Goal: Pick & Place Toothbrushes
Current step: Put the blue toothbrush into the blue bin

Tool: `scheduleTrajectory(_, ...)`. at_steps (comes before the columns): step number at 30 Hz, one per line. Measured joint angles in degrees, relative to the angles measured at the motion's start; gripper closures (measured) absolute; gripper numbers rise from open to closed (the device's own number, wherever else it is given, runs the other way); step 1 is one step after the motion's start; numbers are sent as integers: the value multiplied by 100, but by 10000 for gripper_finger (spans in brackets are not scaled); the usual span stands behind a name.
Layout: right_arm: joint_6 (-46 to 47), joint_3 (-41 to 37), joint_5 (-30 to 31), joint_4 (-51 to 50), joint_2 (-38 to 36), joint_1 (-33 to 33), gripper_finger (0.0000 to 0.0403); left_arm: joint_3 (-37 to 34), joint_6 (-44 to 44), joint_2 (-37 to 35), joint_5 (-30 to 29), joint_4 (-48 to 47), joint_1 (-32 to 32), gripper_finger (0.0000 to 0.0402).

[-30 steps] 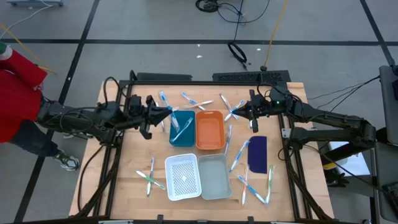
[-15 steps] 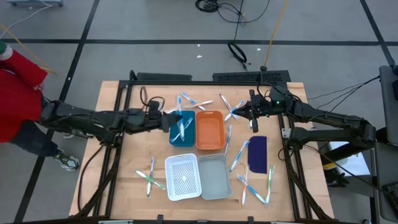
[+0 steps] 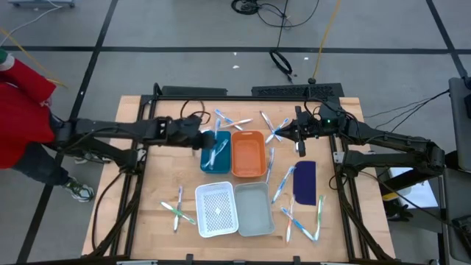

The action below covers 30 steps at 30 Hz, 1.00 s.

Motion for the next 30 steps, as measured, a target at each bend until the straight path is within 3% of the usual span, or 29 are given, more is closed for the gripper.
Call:
scheduleTrajectory(14, 2, 0, -2, 0, 0, 2, 403, 1175, 57, 1192, 1498, -1873, 732, 401)
scheduleTrajectory(30, 2, 0, -4, -54, 0, 0, 403, 1309, 671, 2007, 2615, -2310, 1393, 401)
